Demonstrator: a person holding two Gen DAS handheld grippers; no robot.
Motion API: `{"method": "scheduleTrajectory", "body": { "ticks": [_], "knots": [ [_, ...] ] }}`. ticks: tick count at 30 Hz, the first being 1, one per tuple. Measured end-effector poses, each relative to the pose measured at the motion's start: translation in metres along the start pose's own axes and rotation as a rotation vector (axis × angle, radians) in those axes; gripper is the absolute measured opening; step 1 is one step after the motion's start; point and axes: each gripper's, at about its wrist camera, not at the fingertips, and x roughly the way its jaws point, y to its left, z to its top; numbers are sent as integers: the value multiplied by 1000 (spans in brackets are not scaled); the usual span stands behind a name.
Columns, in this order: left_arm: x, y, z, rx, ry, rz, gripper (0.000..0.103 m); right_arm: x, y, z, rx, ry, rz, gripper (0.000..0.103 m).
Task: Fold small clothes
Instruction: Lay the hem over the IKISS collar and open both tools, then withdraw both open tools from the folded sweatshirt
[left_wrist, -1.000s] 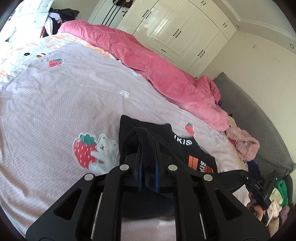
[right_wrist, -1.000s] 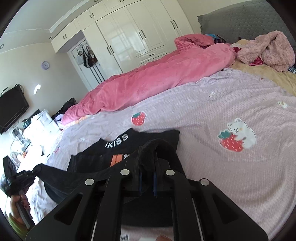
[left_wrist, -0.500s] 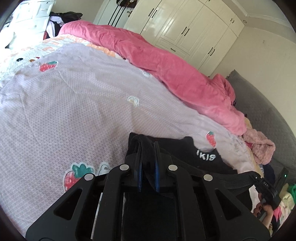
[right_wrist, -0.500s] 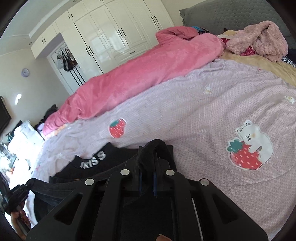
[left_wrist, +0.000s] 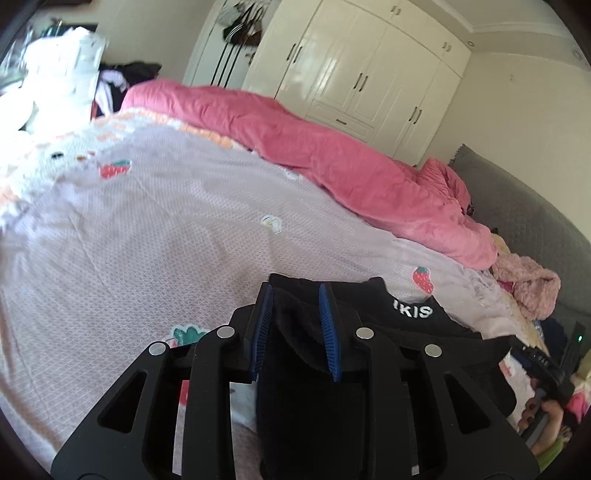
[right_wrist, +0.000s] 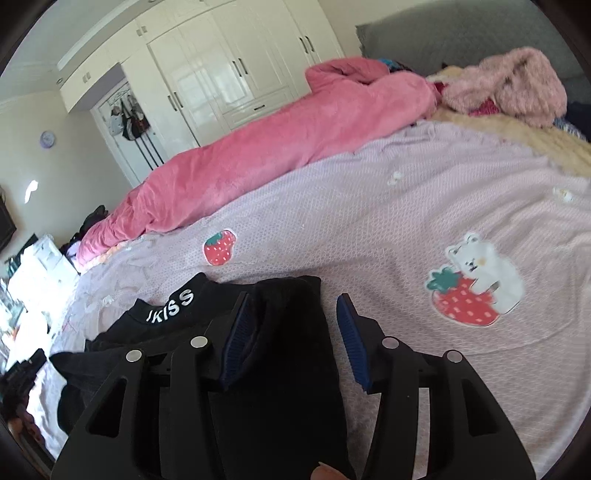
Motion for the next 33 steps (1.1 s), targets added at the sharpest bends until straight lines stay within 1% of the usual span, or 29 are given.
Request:
{"method": "scheduleTrajectory", "body": {
  "ticks": [2,4,5,6,7,8,9,12,13,16,18,25,29,32,33],
  "knots": [
    [-4,-22,-7,62,-15,-4,18,-10,19,-6,-81,-15,17,47],
    [1,-51,-20,163,17,-29,18,-12,40,-12,-145,4,70,46],
    [7,-65,-30,214,57,-45,18,-9,55,-19,-190,38,116,46],
    [13,-71,-38,235,90,-56,18,-7,64,-23,-218,61,136,46],
    [22,-78,-48,253,146,-75,18,-4,74,-29,-253,86,145,46],
    [31,-83,-57,273,205,-89,21,1,85,-37,-303,121,136,46],
    [40,-87,-64,302,253,-87,23,4,91,-43,-334,144,131,46],
    [54,-88,-79,347,301,-57,25,17,104,-59,-393,217,119,45],
    [56,-88,-79,350,299,-55,25,21,106,-62,-406,235,109,45],
    [59,-86,-76,353,285,-61,30,32,110,-70,-452,255,69,45],
    [63,-87,-75,360,284,-58,31,34,110,-72,-473,247,60,45],
    [69,-90,-70,366,285,-56,35,41,104,-63,-439,238,67,44],
    [79,-91,-65,371,284,-41,36,47,102,-56,-426,229,51,44],
    [86,-89,-57,356,283,-40,36,51,98,-50,-399,224,43,44],
    [87,-88,-54,353,278,-39,39,53,96,-47,-389,222,41,44]
  ]
}}
